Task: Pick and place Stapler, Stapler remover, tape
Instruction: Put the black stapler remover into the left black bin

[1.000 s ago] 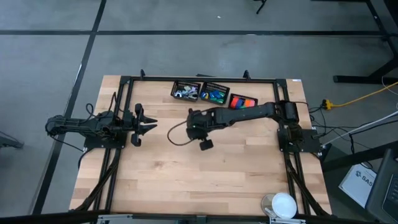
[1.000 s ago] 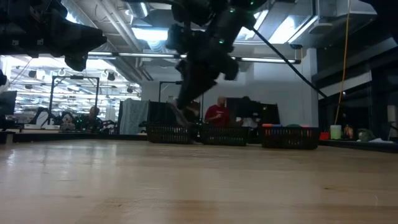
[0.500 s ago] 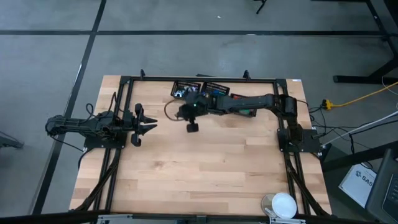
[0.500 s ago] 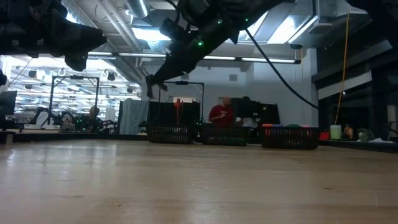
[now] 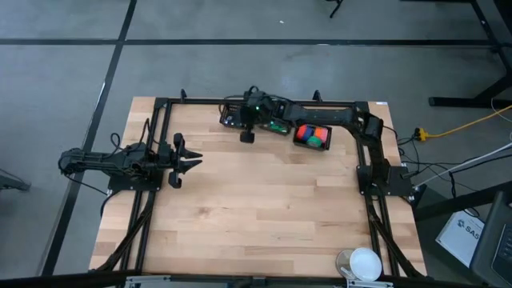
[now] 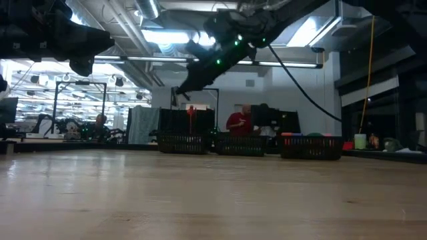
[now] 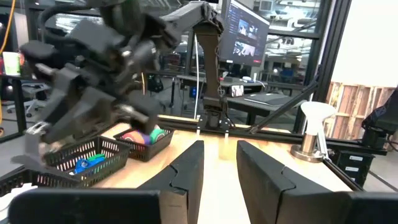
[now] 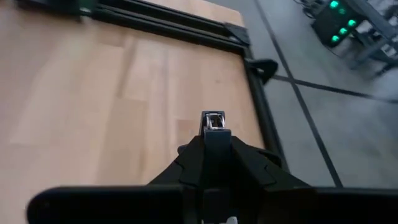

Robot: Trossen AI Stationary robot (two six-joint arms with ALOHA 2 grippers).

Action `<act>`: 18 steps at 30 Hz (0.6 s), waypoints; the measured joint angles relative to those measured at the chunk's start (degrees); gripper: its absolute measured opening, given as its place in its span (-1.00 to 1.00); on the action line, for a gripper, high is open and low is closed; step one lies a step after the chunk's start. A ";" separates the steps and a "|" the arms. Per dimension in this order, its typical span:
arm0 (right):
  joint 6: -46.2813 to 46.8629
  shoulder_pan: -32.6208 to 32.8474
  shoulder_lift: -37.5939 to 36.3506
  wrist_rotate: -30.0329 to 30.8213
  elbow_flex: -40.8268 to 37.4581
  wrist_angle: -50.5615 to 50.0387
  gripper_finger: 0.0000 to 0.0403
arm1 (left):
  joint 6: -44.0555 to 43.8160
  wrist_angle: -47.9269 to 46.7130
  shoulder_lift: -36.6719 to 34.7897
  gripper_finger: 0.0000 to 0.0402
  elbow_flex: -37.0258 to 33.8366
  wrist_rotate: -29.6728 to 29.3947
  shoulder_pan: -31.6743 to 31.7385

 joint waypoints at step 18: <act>0.46 -6.96 7.09 -0.01 0.00 2.03 -0.65 | 0.00 0.02 0.02 -0.55 0.00 -0.02 0.00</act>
